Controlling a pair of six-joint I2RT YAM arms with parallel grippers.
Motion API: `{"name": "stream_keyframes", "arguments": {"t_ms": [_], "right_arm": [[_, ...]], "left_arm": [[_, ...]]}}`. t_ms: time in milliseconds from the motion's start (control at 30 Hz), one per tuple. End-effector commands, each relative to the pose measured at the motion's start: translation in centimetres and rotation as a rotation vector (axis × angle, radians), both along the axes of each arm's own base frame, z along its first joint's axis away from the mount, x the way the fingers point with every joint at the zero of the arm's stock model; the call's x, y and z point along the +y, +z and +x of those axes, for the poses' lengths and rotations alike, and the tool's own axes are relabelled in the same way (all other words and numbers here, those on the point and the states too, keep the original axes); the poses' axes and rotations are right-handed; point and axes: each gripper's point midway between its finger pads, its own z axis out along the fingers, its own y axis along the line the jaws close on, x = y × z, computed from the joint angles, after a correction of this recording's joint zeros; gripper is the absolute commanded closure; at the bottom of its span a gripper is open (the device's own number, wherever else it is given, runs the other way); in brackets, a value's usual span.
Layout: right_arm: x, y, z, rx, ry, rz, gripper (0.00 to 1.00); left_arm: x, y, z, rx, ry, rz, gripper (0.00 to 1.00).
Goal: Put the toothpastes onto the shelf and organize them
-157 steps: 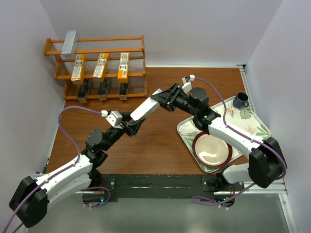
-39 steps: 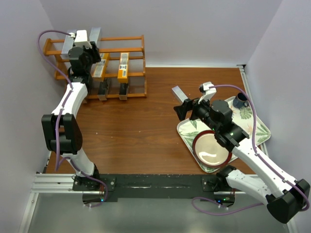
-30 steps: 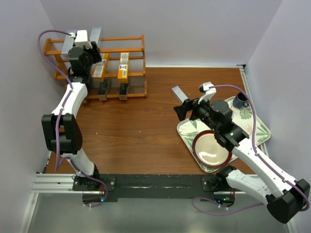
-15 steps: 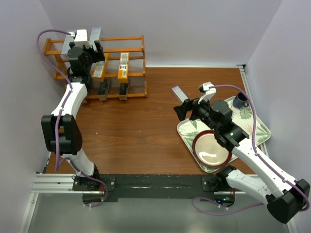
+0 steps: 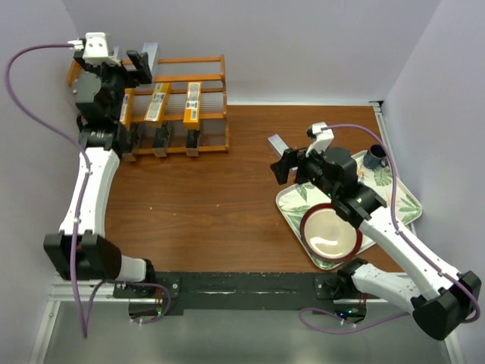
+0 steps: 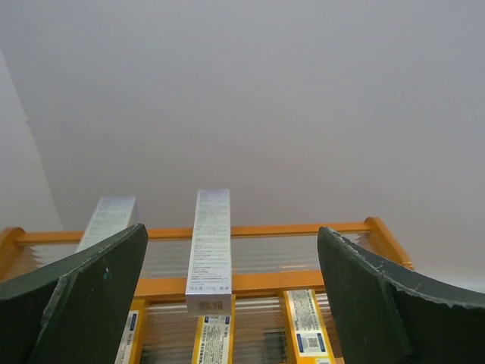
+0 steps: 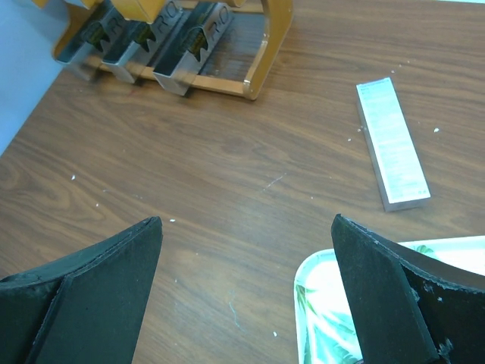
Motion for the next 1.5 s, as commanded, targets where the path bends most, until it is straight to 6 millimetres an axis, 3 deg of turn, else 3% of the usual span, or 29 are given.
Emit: {"name": "stream_keyframes", "arguments": {"t_ms": [0, 100, 133, 200, 233, 300, 333, 367, 400, 433, 467, 500, 667, 733, 800, 833, 900, 933, 1000, 1067, 1133, 1167, 1267, 1467], "right_arm": [[0.7, 1.9, 1.1, 0.033, -0.013, -0.003, 0.01], [2.0, 1.6, 2.1, 0.068, 0.015, -0.018, 0.01], [2.1, 2.1, 2.5, 0.065, 0.014, -0.019, 0.01], [2.4, 0.7, 3.5, 0.102, 0.004, -0.051, 0.01], [2.5, 1.2, 4.1, 0.096, 0.003, -0.061, 0.01], [3.0, -0.4, 4.9, 0.130, 0.027, -0.108, 0.01], [3.1, -0.3, 5.3, 0.111, 0.051, -0.145, 0.01], [3.3, -1.6, 5.9, 0.136, 0.055, -0.177, 0.02], [2.7, -2.3, 6.4, 0.147, 0.033, -0.212, 0.01], [2.2, -2.4, 7.2, 0.143, 0.019, -0.238, 0.01], [1.9, -2.9, 7.7, 0.153, 0.008, -0.256, 0.01], [1.4, -4.6, 8.4, 0.195, -0.009, -0.295, 0.01], [-0.8, -7.7, 12.0, 0.275, -0.040, -0.374, 0.01], [-1.2, -9.8, 13.1, 0.334, -0.024, -0.394, 0.01], [-1.7, -11.0, 14.2, 0.365, -0.029, -0.402, 0.01], [-2.4, -13.0, 14.9, 0.411, -0.037, -0.419, 0.01], [-3.4, -13.9, 16.1, 0.436, -0.059, -0.436, 0.01], [-3.8, -15.6, 16.6, 0.464, -0.071, -0.465, 0.01], [-4.0, -16.0, 17.7, 0.457, -0.071, -0.493, 0.02], [-4.1, -18.0, 18.0, 0.498, -0.058, -0.524, 0.02], [-4.0, -17.9, 19.0, 0.485, -0.028, -0.555, 0.02], [-3.9, -19.5, 19.0, 0.522, -0.009, -0.568, 0.02], [-3.4, -20.7, 19.6, 0.543, 0.016, -0.576, 0.06], [-2.9, -21.5, 20.4, 0.550, 0.006, -0.559, 0.24]], "left_arm": [[-0.6, 2.9, -5.7, -0.040, -0.033, 0.007, 0.00], [-1.3, 0.9, -8.5, -0.002, -0.062, -0.008, 0.00], [-1.8, -1.2, -9.8, 0.024, -0.087, -0.023, 0.00], [-2.6, -3.3, -11.0, 0.047, -0.130, -0.050, 0.00], [-3.1, -5.6, -12.0, 0.077, -0.146, -0.059, 0.00], [-4.6, -8.1, -13.0, 0.117, -0.177, -0.048, 0.00], [-4.7, -10.1, -13.6, 0.146, -0.169, -0.051, 0.00], [-5.3, -11.1, -14.0, 0.160, -0.186, -0.038, 0.00], [-6.5, -11.6, -14.9, 0.158, -0.224, -0.028, 0.00], [-7.0, -13.7, -15.1, 0.197, -0.243, -0.025, 0.00], [-7.5, -14.5, -15.5, 0.210, -0.264, -0.010, 0.00], [-8.3, -15.3, -15.9, 0.222, -0.295, 0.005, 0.00], [-9.1, -20.1, -17.6, 0.290, -0.314, 0.082, 0.00], [-8.3, -19.7, -17.9, 0.278, -0.262, 0.095, 0.00], [-7.9, -20.5, -18.3, 0.308, -0.235, 0.096, 0.00], [-7.7, -20.6, -18.3, 0.310, -0.224, 0.094, 0.00], [-7.9, -21.2, -18.3, 0.329, -0.234, 0.099, 0.00], [-8.0, -21.5, -18.3, 0.338, -0.240, 0.101, 0.00], [-8.4, -22.0, -18.3, 0.352, -0.251, 0.101, 0.00], [-9.0, -22.3, -18.3, 0.363, -0.274, 0.100, 0.00], [-9.7, -22.5, -18.4, 0.367, -0.310, 0.101, 0.01], [-9.8, -22.8, -18.3, 0.374, -0.318, 0.103, 0.01], [-9.9, -23.0, -18.1, 0.388, -0.320, 0.103, 0.01], [-10.1, -23.5, -18.0, 0.405, -0.327, 0.104, 0.01]]}}
